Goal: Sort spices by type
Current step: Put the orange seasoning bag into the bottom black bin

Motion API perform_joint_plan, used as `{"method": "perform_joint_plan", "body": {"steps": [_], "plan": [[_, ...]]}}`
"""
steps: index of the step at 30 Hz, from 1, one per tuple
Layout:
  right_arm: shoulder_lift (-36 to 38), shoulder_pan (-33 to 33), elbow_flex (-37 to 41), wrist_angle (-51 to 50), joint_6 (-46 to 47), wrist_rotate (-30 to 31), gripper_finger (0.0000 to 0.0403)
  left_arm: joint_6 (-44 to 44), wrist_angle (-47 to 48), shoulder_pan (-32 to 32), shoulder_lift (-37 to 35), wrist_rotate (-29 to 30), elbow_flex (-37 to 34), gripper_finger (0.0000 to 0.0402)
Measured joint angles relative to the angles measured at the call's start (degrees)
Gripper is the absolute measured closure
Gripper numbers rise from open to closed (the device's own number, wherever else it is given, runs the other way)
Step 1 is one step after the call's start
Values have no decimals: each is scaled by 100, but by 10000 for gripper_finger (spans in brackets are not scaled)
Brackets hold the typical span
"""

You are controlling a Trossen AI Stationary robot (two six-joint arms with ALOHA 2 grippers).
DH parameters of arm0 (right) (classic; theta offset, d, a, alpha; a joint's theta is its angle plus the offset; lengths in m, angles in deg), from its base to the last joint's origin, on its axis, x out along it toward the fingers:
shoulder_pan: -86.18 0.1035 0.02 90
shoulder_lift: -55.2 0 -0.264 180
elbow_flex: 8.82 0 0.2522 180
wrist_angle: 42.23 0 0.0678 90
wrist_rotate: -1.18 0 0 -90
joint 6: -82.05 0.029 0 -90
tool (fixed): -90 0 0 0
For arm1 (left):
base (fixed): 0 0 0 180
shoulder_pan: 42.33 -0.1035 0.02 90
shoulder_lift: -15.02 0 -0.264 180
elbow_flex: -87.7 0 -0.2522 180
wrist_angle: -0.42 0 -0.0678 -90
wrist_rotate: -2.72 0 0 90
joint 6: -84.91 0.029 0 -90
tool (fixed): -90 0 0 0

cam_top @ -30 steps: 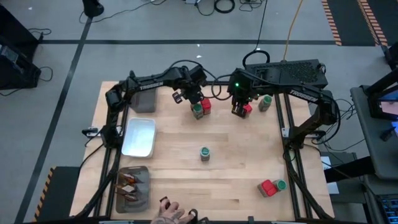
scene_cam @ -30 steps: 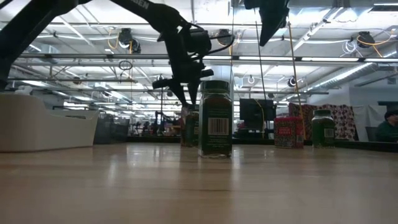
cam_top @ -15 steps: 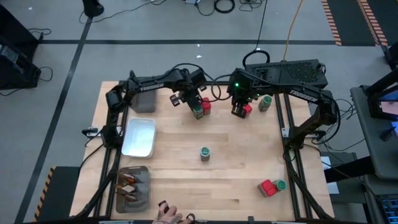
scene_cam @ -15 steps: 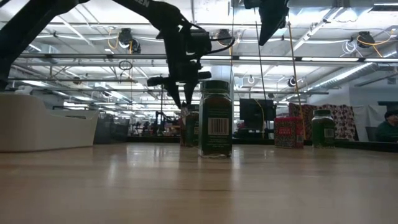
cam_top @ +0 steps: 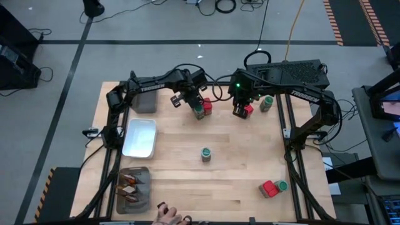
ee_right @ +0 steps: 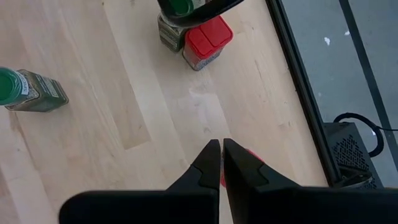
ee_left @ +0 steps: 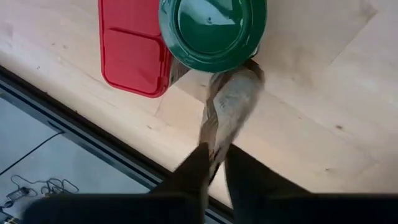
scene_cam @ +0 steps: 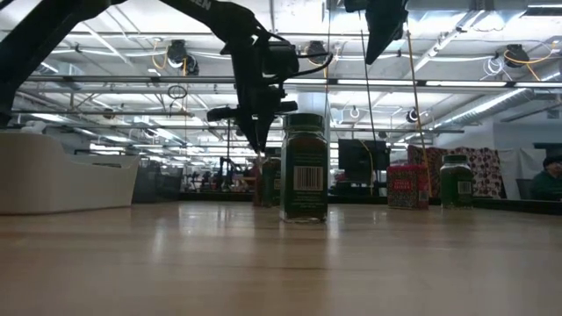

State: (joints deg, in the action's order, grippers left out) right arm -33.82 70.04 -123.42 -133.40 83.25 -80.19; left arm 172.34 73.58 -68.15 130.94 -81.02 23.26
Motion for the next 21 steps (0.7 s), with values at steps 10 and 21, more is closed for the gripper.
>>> {"method": "perform_joint_plan", "body": {"steps": [10, 21], "plan": [[0, 0, 0, 2, -62, 0, 403, -100, 29, 0, 0, 1, 0, 397], [0, 0, 0, 156, -96, 4, 403, -872, 776, 10, -150, 33, 4, 400]]}}
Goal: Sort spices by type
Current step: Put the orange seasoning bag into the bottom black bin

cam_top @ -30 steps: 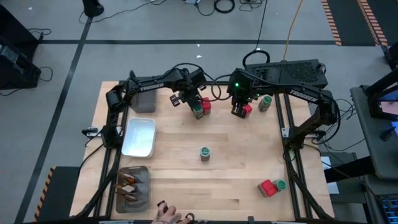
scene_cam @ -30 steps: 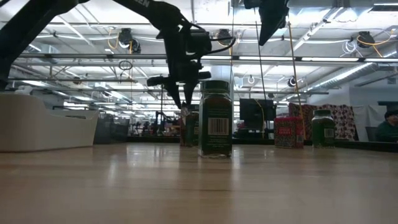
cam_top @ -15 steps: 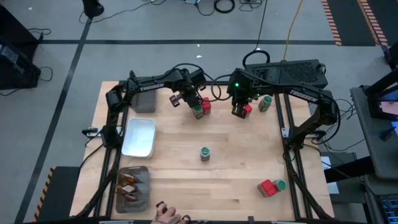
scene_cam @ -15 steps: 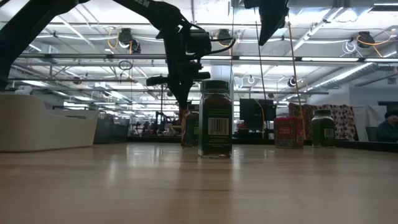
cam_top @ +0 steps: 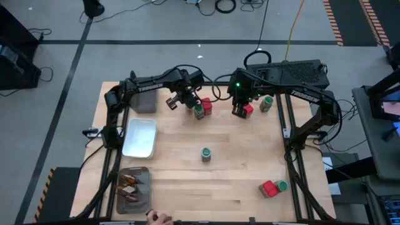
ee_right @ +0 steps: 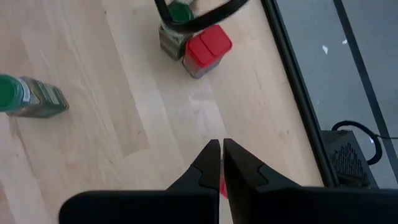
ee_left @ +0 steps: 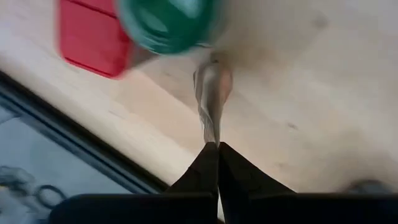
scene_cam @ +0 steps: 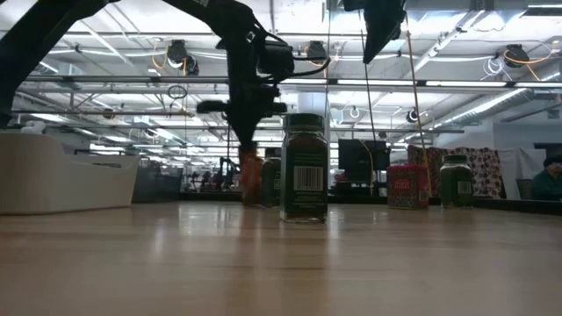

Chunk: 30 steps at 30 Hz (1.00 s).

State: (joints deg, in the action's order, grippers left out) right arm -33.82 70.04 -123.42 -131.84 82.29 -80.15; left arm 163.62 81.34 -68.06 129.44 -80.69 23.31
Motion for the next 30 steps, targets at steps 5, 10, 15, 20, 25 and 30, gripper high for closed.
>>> {"method": "perform_joint_plan", "body": {"steps": [5, 10, 15, 20, 25, 30], "plan": [[0, 0, 0, 324, -109, 7, 403, -489, 159, -1, -348, -162, 0, 400], [0, 0, 0, 556, -247, 6, 403, -1005, 277, 18, -925, -766, 0, 401], [0, 0, 0, 727, -546, 4, 403, -1783, 346, 160, -1582, -1027, 0, 401], [0, -2, 0, 1050, -1124, 0, 403, -2815, 760, 469, -2187, -1068, 0, 401], [0, -60, 0, 1342, -1851, -407, 403, -4288, 1457, 895, -2703, -1058, 0, 401], [-2, -238, 0, 1489, -2377, -1674, 403, -5976, 1893, 1567, -3044, -1079, 0, 401]]}}
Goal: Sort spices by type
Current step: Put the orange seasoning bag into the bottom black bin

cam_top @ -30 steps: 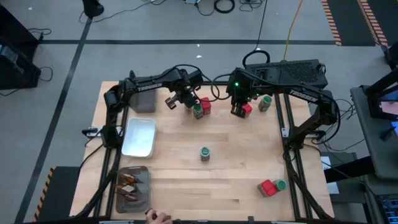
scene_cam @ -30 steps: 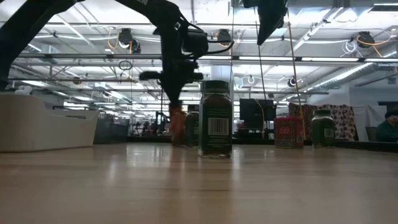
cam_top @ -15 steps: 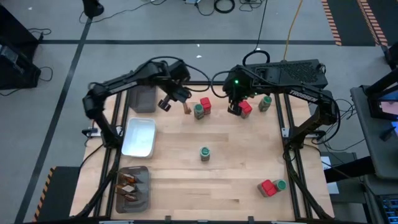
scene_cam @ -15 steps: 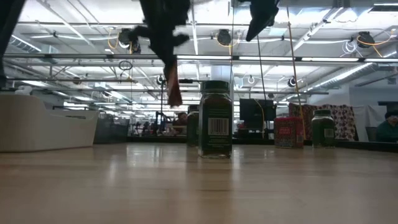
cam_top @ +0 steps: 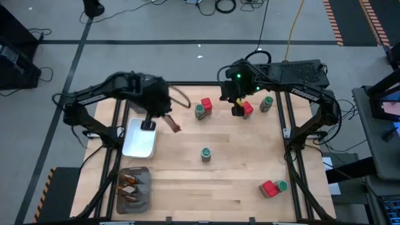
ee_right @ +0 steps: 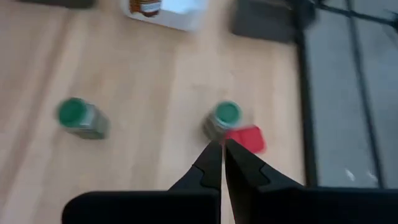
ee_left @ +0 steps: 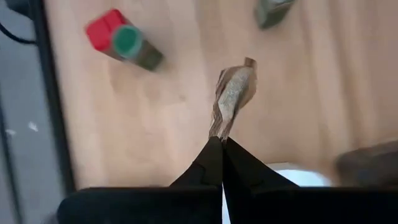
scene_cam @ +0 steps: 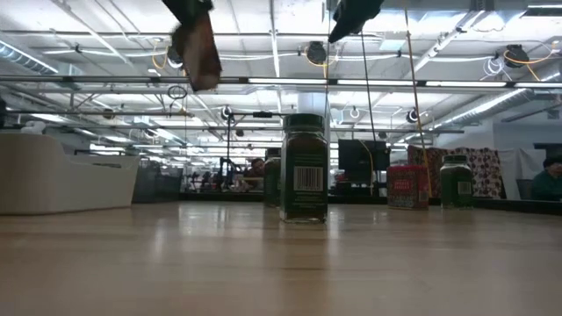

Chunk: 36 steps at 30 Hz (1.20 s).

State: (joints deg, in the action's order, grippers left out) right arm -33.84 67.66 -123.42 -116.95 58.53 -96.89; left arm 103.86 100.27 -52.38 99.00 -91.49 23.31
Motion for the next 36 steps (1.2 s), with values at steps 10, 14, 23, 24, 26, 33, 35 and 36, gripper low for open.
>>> {"method": "perform_joint_plan", "body": {"steps": [10, 14, 23, 24, 26, 33, 35, 36], "plan": [[0, -17, 0, 88, 659, -724, 403, -2153, 377, 1534, -434, -291, 0, 401], [-1, 215, 0, 285, 1397, -717, 403, -2464, 385, 2258, -424, -295, 0, 401], [-2, 989, 0, 1254, 2738, -542, 403, -2442, 394, 3734, -400, -322, -383, 401], [-2, 1087, 0, 1312, 2894, -376, 403, -2420, 396, 3882, -415, -330, -488, 401], [-2, 1303, 0, 1356, 3219, 47, 403, -2411, 402, 4142, -430, -416, -710, 401], [-56, 2144, 0, 1380, 4178, 1396, 403, -2019, 401, 4891, -423, -480, -1432, 402], [-91, 2322, 2, 1372, 4396, 1564, 403, -1962, 397, 5016, -416, -430, -1575, 402], [-119, 2389, 2, 1405, 4485, 1589, 403, -1962, 386, 5061, -414, -409, -1642, 402]]}}
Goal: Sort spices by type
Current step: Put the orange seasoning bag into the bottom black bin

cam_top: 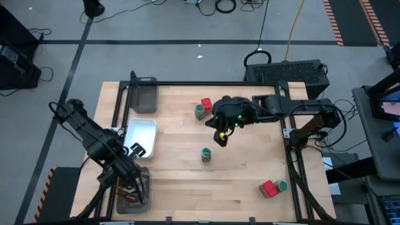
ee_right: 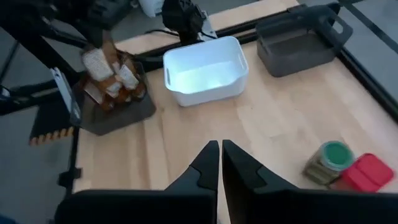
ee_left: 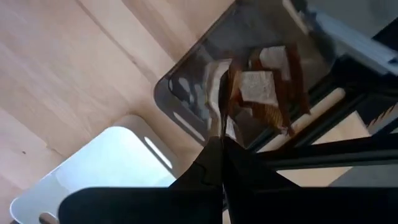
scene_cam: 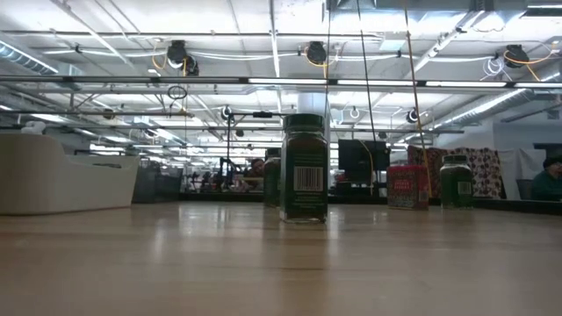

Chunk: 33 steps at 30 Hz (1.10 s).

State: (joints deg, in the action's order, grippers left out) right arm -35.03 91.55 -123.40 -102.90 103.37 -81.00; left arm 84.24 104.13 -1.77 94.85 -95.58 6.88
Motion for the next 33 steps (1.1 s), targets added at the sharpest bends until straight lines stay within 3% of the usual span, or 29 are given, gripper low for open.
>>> {"method": "perform_joint_plan", "body": {"steps": [8, 33], "plan": [[-280, 350, 2, 121, 390, 250, 403, 105, -356, 148, -7, 112, -318, 402], [-519, 399, -2, 219, 518, 251, 403, 604, -785, 238, 0, 426, -1384, 402]]}}
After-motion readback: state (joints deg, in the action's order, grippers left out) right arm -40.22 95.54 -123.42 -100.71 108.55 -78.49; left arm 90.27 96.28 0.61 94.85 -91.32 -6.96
